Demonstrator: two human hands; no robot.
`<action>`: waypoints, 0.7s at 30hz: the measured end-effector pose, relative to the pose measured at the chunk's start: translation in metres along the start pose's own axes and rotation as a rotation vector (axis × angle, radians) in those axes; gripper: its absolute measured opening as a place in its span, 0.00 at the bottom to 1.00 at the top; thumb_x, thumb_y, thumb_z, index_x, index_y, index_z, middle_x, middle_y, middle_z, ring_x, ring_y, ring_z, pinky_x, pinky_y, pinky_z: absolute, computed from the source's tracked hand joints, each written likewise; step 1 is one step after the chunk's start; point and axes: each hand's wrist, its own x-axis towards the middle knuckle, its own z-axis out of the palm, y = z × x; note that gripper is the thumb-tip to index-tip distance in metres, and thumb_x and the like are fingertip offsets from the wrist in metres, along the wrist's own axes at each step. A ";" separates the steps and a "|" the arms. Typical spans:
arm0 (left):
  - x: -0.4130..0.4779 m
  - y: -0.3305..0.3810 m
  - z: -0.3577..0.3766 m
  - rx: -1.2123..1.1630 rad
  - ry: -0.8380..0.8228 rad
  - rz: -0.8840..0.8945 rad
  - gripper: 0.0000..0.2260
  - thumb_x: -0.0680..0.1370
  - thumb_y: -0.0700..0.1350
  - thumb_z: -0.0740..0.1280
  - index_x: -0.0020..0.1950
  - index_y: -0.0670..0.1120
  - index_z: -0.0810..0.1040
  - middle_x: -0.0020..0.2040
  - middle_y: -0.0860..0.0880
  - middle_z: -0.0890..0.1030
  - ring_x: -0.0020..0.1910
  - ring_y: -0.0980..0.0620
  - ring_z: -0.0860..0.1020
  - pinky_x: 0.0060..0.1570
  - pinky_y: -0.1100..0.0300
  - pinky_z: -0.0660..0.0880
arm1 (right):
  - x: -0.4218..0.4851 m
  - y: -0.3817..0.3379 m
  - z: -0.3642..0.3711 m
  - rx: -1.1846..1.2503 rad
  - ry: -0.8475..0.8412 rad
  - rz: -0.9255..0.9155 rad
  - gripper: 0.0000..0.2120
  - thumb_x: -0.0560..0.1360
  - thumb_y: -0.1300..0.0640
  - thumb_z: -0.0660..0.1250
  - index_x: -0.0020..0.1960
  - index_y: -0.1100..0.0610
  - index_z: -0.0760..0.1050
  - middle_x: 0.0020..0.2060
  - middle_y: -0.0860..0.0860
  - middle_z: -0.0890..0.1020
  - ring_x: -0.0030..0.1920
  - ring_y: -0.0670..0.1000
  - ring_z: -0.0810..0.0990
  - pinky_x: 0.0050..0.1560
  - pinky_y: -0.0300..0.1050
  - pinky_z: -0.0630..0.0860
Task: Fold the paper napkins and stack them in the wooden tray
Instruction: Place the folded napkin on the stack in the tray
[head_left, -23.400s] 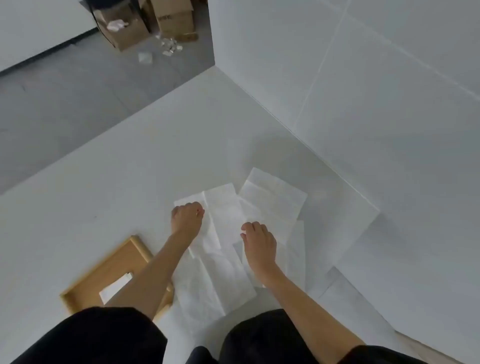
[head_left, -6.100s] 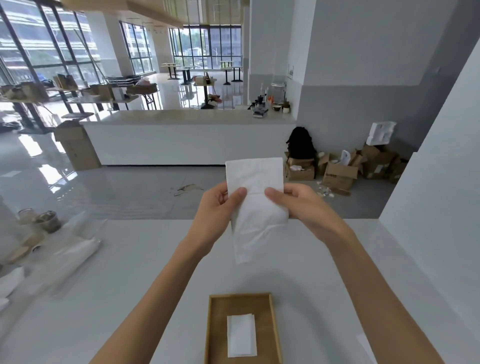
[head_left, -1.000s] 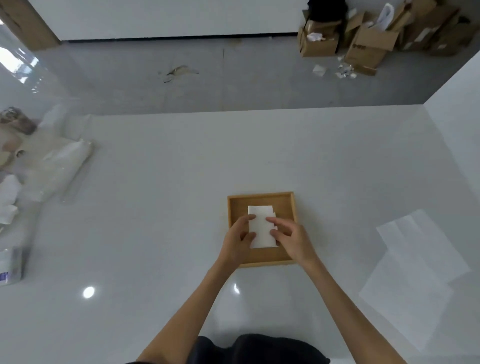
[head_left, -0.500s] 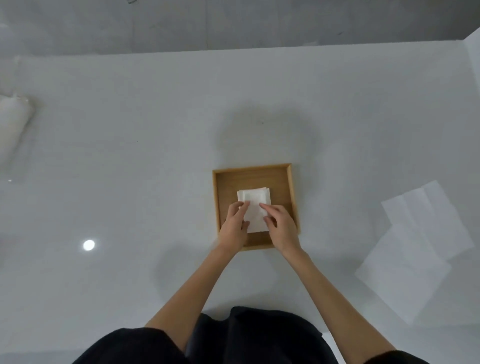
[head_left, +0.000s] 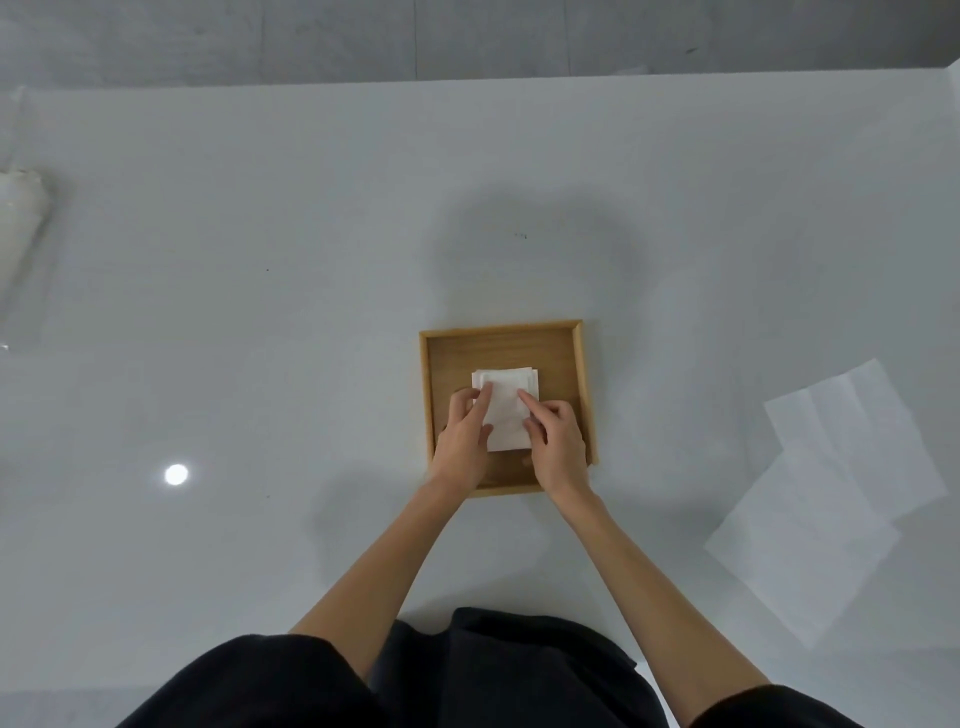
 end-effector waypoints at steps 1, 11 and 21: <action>0.001 0.000 0.001 -0.009 -0.004 -0.017 0.27 0.82 0.39 0.63 0.80 0.52 0.61 0.78 0.46 0.62 0.69 0.42 0.73 0.56 0.62 0.68 | 0.000 0.001 0.000 0.000 0.002 0.001 0.19 0.84 0.59 0.62 0.73 0.49 0.73 0.55 0.46 0.70 0.50 0.44 0.74 0.48 0.46 0.83; -0.001 -0.002 0.000 0.027 0.006 0.008 0.37 0.82 0.41 0.65 0.83 0.55 0.46 0.63 0.48 0.65 0.45 0.50 0.77 0.45 0.58 0.76 | -0.003 0.001 -0.003 -0.046 0.040 -0.054 0.24 0.83 0.59 0.63 0.77 0.47 0.67 0.50 0.49 0.71 0.45 0.44 0.73 0.48 0.36 0.76; -0.007 0.010 -0.007 -0.033 -0.003 -0.081 0.35 0.81 0.44 0.67 0.82 0.56 0.50 0.64 0.48 0.65 0.50 0.50 0.75 0.51 0.54 0.77 | 0.007 -0.003 -0.016 0.061 0.002 0.152 0.24 0.83 0.53 0.62 0.78 0.51 0.64 0.55 0.53 0.77 0.53 0.50 0.77 0.58 0.51 0.78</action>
